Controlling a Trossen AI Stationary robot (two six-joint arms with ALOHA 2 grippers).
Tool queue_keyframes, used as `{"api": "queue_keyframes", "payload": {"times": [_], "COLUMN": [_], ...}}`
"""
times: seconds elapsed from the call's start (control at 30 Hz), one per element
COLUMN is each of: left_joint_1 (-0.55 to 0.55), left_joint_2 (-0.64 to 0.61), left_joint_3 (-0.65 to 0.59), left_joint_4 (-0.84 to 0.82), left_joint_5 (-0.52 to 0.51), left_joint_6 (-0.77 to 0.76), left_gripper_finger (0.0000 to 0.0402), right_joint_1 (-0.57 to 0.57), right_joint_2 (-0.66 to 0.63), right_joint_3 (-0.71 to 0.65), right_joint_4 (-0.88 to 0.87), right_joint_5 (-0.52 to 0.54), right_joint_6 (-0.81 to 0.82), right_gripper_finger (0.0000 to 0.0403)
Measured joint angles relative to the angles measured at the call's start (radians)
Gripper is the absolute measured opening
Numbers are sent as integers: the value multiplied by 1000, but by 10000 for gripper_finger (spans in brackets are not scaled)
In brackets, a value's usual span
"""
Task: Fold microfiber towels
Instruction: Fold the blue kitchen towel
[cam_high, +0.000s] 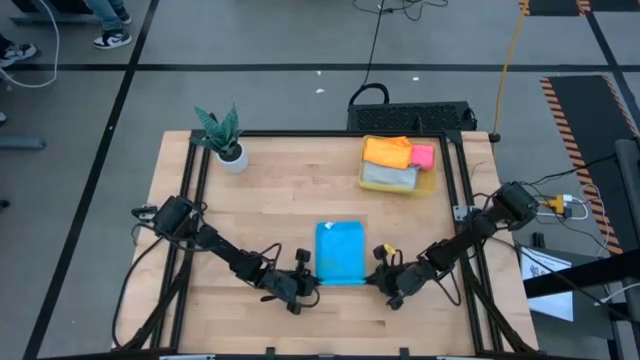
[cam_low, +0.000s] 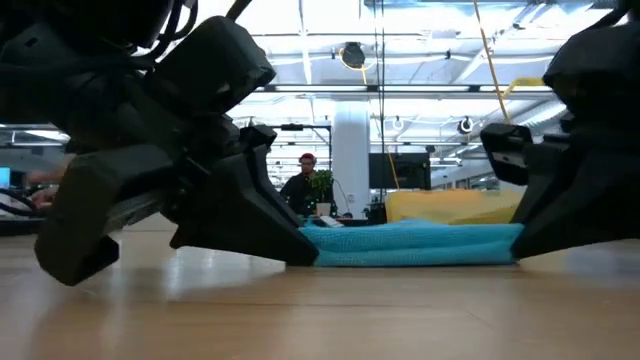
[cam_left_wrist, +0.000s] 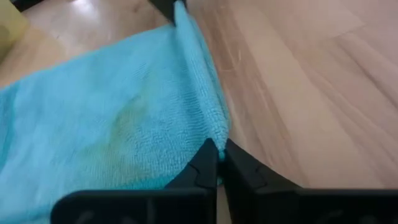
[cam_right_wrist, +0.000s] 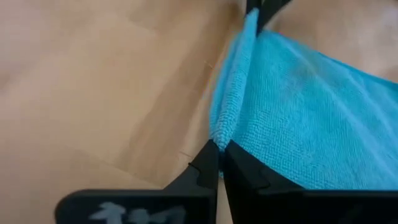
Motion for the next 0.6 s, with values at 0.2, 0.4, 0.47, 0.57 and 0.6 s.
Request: {"api": "queue_keyframes", "payload": {"times": [0.2,0.4,0.47,0.57,0.6], "left_joint_1": [-47,-108,-117,-116,-109], "left_joint_2": [-28,-83,-98,-110,-110], "left_joint_3": [31,94,111,117,117], "left_joint_4": [16,18,17,10,10], "left_joint_5": [68,67,37,-33,-55], "left_joint_6": [-55,-54,-34,-17,-23], "left_gripper_finger": [14,13,22,27,27], "right_joint_1": [56,96,98,97,96], "right_joint_2": [-64,-147,-177,-213,-225], "right_joint_3": [0,0,0,0,0], "right_joint_4": [41,76,78,66,60], "right_joint_5": [-122,-180,-169,-106,-77], "right_joint_6": [121,223,251,291,302], "right_gripper_finger": [5,4,4,4,4]}}
